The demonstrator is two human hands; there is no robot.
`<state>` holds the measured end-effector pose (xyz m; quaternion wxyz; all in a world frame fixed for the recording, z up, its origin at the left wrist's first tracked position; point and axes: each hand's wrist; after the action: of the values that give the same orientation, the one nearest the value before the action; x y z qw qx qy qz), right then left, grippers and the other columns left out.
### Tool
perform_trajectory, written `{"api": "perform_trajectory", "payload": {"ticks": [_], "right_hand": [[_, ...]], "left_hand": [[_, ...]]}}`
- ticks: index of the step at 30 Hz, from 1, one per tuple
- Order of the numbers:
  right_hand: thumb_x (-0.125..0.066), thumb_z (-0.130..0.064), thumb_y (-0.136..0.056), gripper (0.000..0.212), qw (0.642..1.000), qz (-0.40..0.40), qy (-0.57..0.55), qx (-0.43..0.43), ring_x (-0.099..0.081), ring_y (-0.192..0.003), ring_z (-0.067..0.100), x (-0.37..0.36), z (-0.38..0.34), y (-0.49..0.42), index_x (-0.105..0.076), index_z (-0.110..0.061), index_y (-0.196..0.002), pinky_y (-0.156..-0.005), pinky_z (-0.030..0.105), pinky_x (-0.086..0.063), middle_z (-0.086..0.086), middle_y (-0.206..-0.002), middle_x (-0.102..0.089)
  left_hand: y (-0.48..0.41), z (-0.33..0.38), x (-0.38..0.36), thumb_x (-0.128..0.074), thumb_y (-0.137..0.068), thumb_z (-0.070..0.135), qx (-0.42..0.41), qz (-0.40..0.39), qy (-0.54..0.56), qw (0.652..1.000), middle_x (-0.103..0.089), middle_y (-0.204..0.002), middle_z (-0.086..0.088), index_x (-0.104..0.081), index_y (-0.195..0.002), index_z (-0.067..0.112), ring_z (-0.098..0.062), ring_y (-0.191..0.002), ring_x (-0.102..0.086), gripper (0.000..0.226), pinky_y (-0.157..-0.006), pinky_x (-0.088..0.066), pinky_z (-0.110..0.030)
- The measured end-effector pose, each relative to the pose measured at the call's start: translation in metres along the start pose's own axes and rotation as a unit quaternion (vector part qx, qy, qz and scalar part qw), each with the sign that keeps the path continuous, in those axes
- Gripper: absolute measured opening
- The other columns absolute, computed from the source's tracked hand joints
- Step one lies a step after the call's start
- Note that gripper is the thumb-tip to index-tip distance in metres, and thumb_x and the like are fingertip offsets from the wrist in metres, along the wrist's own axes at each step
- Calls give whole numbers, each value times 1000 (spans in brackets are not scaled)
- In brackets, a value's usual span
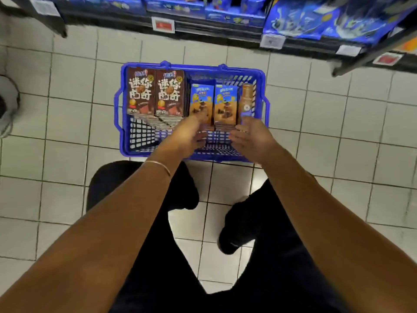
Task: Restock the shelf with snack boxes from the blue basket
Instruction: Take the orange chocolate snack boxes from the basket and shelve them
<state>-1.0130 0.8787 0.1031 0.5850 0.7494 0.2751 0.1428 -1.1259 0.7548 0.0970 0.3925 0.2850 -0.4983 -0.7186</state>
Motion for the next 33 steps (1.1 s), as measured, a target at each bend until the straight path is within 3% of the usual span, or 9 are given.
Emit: {"api": "perform_trajectory", "payload": {"ticks": [2, 5, 12, 17, 23, 25, 28, 31, 33], "right_hand": [[-62, -35, -94, 29, 1000, 20, -5, -9, -64, -106, 25, -6, 12, -57, -68, -10, -107, -84, 35, -49, 13, -115, -65], [-58, -39, -96, 53, 998, 19, -40, -41, -60, -120, 31, -18, 29, -126, -52, -4, -136, -95, 42, -47, 17, -135, -58], [-63, -54, -92, 46, 977, 44, -199, -62, -54, -116, 38, -27, 39, -220, -55, -8, -92, -100, 57, -46, 13, -119, -53], [-61, -36, -97, 33, 957, 18, -289, 4, -51, -136, 26, -17, 48, -235, -64, -14, -123, -108, 37, -45, 8, -135, -58], [-65, -37, -94, 28, 960, 1, -279, -8, -61, -91, 23, -12, 40, -231, -63, -15, -112, -73, 35, -49, 5, -103, -60], [-65, -40, -93, 29, 967, 5, -255, -18, -55, -81, 25, -12, 38, -228, -60, -17, -111, -65, 37, -43, 2, -109, -58], [-69, -40, -88, 31, 972, 4, -235, -13, -56, -109, 29, -9, 35, -225, -65, -16, -108, -92, 40, -42, 4, -124, -60], [-69, -38, -89, 26, 974, -10, -227, -12, -59, -108, 28, -7, 33, -223, -65, -15, -101, -82, 38, -42, 6, -121, -63], [-69, -40, -91, 28, 974, -8, -225, -10, -56, -112, 32, -6, 33, -226, -65, -14, -101, -92, 43, -44, 9, -125, -60]], "left_hand": [[-47, -5, -2, -58, -106, 42, -7, -7, -31, 999, -63, -102, -1, -63, -105, 23, -16, -84, -60, 20, -93, -52, -38], [-105, -4, -4, -50, -110, 37, -23, -22, -72, 997, -68, -100, -1, -65, -102, 20, -15, -74, -65, 24, -62, -54, -28], [-183, 1, -5, -48, -105, 50, -34, 21, -167, 985, -64, -97, -3, -61, -104, 16, -22, -80, -62, 36, -73, -41, -32], [-196, -9, -11, -49, -105, 45, -57, 61, -149, 985, -63, -81, 0, -61, -86, 18, -19, -67, -54, 35, -69, -41, -29], [-183, -12, -20, -51, -106, 47, -87, 79, -128, 985, -64, -91, -1, -60, -98, 16, -22, -80, -62, 33, -67, -46, -32], [-179, -14, -22, -52, -106, 46, -96, 83, -115, 985, -60, -83, 1, -58, -93, 17, -19, -72, -57, 32, -67, -46, -32], [-169, -15, -25, -52, -107, 44, -111, 85, -101, 985, -58, -79, 1, -56, -91, 17, -19, -68, -55, 32, -69, -47, -32], [-164, -16, -27, -52, -107, 43, -127, 89, -84, 984, -60, -88, -2, -59, -104, 15, -24, -79, -60, 29, -73, -47, -34], [-162, -20, -28, -52, -107, 42, -130, 96, -72, 984, -60, -87, -1, -59, -101, 16, -22, -78, -61, 28, -72, -47, -34]]}}
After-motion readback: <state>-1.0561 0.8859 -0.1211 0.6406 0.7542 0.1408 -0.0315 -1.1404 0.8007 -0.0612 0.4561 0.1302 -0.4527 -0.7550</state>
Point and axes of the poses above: each hand's wrist, its own y-axis away from the middle knuckle, its own x-axis out of the back of the hand, z = x × y
